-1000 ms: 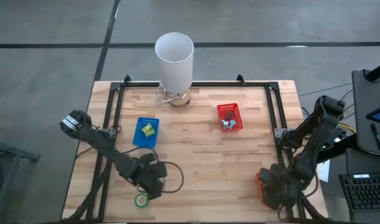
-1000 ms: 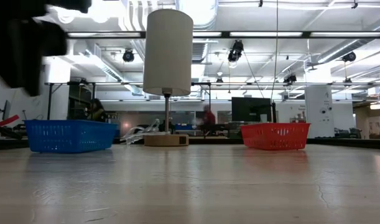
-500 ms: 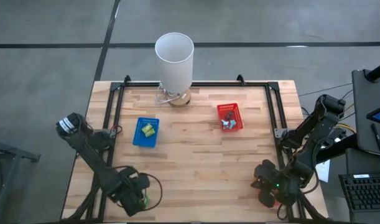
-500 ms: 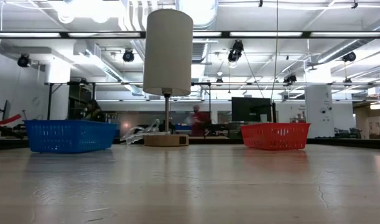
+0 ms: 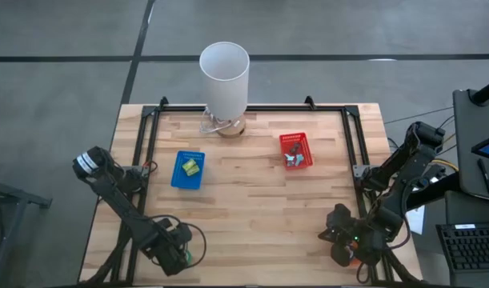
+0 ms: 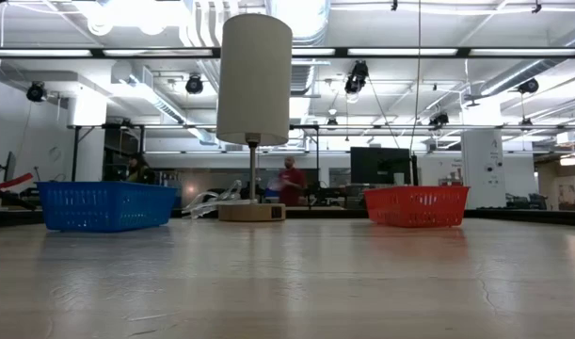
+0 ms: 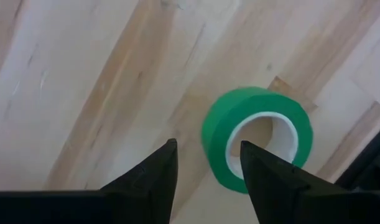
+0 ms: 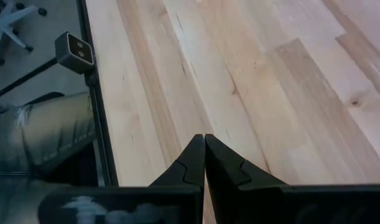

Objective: Pick and place Stapler, Stapler remover, tape
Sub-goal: Put the green tape into the orange basket

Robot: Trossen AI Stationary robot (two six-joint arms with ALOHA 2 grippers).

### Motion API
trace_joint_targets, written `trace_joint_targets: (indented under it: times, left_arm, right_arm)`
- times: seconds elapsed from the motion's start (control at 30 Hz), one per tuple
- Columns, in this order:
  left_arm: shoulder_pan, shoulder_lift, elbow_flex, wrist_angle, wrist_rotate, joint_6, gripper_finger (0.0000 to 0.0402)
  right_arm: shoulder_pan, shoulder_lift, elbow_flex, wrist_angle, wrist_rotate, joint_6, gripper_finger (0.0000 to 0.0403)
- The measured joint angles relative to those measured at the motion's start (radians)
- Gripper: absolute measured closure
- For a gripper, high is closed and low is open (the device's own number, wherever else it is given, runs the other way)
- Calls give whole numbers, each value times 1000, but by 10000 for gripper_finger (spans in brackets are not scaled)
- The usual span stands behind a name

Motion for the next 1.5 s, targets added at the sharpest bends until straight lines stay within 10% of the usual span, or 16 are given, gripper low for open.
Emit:
trace_joint_targets:
  times: [0.33,0.57,0.83,1.1,1.5]
  left_arm:
    - [4,-5,-117,169,-22,35,241]
    - [6,-2,-138,245,-125,107,329]
    - [44,-5,-138,386,-500,281,361]
    - [148,-7,-137,941,-946,812,319]
    - [362,-19,-136,1557,-704,1358,352]
  right_arm:
    - [-1,0,-1,1,99,-41,394]
    - [-5,0,-2,26,202,-83,394]
    - [-8,3,-9,301,379,-439,394]
    - [-47,58,-9,624,445,-850,394]
    - [-149,70,-10,823,304,-907,335]
